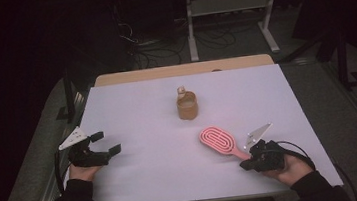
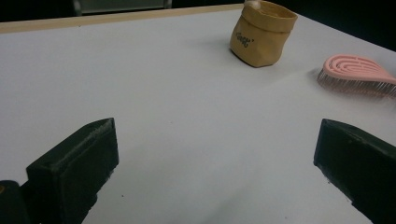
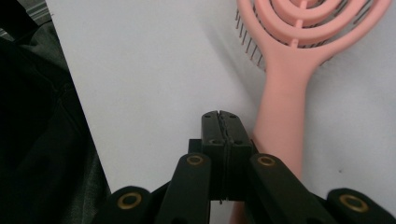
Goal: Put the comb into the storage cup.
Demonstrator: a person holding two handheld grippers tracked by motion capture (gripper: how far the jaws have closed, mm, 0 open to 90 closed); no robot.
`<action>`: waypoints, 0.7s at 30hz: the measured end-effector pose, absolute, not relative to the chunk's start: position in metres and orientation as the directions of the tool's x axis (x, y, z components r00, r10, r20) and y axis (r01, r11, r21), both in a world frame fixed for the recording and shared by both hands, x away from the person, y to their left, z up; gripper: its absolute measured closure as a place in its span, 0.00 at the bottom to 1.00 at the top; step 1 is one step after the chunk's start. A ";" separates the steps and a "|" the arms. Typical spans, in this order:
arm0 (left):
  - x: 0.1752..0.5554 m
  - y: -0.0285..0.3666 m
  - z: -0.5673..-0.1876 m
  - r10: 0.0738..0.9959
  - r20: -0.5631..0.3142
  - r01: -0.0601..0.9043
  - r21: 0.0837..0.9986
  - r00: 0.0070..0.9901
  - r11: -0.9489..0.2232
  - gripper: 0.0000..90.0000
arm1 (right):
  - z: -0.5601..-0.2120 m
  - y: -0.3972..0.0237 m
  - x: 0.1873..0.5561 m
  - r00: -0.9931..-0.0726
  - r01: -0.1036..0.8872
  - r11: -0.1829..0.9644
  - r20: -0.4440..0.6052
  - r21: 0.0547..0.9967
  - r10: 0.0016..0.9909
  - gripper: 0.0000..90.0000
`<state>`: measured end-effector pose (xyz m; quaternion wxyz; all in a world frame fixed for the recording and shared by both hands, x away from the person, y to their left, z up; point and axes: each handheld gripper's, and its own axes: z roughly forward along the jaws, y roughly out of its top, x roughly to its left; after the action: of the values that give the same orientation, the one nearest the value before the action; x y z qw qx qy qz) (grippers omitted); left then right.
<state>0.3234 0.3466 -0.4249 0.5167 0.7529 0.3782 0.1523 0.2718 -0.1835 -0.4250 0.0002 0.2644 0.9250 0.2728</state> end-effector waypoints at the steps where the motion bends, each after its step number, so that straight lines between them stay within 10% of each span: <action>1: 0.323 0.347 -0.425 0.727 -0.161 0.412 0.893 0.667 -0.180 0.00 | -0.425 -0.184 0.272 -0.860 0.490 0.713 0.143 0.502 0.491 0.98; 21: 0.323 0.347 -0.425 0.728 -0.159 0.410 0.894 0.667 -0.181 0.00 | -0.422 -0.193 0.273 -0.847 0.506 0.701 0.136 0.503 0.514 0.98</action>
<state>0.3232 0.3468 -0.4246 0.5166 0.7528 0.3778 0.1535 0.2732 -0.1926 -0.4224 0.0073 0.2767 0.9221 0.2705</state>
